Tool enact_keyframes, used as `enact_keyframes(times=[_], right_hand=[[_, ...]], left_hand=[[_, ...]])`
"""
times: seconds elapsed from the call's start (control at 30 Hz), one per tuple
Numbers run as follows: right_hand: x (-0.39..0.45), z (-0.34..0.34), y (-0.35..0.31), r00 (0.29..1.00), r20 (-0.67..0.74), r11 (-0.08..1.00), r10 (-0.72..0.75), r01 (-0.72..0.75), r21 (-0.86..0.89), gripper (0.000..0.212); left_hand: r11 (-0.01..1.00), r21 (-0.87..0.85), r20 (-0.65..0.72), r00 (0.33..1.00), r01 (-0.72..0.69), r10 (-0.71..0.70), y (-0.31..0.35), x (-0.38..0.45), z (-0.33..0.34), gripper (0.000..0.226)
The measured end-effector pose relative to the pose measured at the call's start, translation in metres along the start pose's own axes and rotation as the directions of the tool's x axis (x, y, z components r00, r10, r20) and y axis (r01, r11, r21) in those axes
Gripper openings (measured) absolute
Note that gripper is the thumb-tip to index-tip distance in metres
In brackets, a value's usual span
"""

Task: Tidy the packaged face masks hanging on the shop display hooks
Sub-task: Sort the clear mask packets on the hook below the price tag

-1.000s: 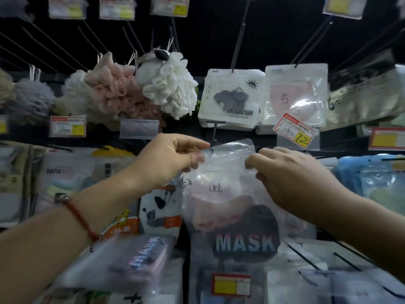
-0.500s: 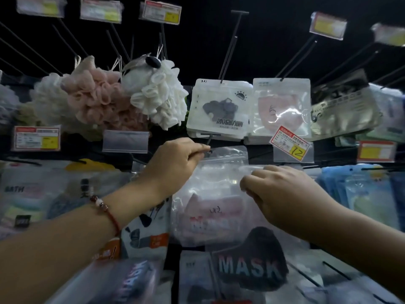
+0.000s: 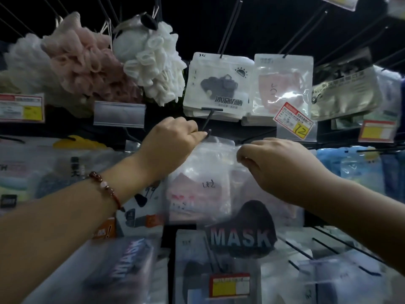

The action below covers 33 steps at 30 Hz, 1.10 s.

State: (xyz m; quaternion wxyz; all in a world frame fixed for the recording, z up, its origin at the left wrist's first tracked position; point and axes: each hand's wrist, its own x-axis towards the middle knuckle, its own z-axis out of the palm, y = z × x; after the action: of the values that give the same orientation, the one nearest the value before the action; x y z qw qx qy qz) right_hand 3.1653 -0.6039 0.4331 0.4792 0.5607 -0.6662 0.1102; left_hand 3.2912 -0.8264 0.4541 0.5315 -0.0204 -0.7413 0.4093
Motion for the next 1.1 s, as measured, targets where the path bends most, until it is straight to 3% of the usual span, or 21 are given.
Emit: enact_keyframes(times=[0.1, 0.2, 0.27, 0.37, 0.43, 0.53, 0.67, 0.77, 0.93, 1.1], right_hand=[[0.006, 0.008, 0.002, 1.000, -0.014, 1.000, 0.010, -0.010, -0.026, 0.016], [0.010, 0.016, 0.004, 0.999, -0.030, 0.999, 0.029, -0.030, -0.011, 0.017], [0.013, 0.020, 0.003, 0.998, -0.045, 0.999, 0.034, -0.034, 0.006, 0.017], [0.017, 0.019, -0.003, 0.995, -0.096, 0.997, 0.024, -0.017, 0.072, 0.020], [0.020, 0.015, -0.009, 0.990, -0.138, 0.992, 0.021, -0.004, 0.127, 0.022], [0.026, 0.011, -0.016, 0.982, -0.185, 0.986, 0.032, -0.001, 0.164, 0.021], [0.027, 0.008, -0.015, 0.977, -0.210, 0.998, 0.021, -0.008, 0.064, 0.025], [0.021, 0.008, -0.015, 0.968, -0.251, 0.998, 0.011, -0.024, -0.051, 0.047], [0.015, 0.012, -0.017, 0.985, -0.166, 0.993, 0.045, -0.062, -0.099, 0.064], [0.013, 0.017, -0.013, 0.998, -0.045, 0.995, 0.046, -0.050, -0.092, 0.065]], left_hand=[[1.000, -0.009, 0.107, 0.994, -0.006, 0.007, -0.007, -0.006, -0.002, 0.037], [0.988, -0.098, 0.199, 0.975, 0.116, -0.095, -0.004, -0.009, -0.015, 0.052], [0.973, -0.166, 0.152, 0.979, 0.159, -0.134, 0.002, -0.008, -0.028, 0.048], [0.978, -0.193, 0.061, 0.996, 0.079, -0.069, 0.018, -0.007, -0.043, 0.036], [0.985, -0.167, 0.068, 0.997, 0.034, -0.023, 0.026, -0.007, -0.047, 0.039], [0.955, -0.275, 0.100, 0.991, 0.111, -0.087, 0.028, -0.007, -0.049, 0.036], [0.873, -0.413, 0.126, 0.966, 0.259, -0.227, 0.025, -0.005, -0.053, 0.027], [0.858, -0.445, 0.065, 0.965, 0.255, -0.253, 0.020, -0.001, -0.056, 0.025], [0.840, -0.476, 0.055, 0.962, 0.262, -0.269, 0.014, 0.004, -0.051, 0.030], [0.811, -0.450, 0.182, 0.928, 0.373, -0.326, 0.009, 0.005, -0.036, 0.036]])
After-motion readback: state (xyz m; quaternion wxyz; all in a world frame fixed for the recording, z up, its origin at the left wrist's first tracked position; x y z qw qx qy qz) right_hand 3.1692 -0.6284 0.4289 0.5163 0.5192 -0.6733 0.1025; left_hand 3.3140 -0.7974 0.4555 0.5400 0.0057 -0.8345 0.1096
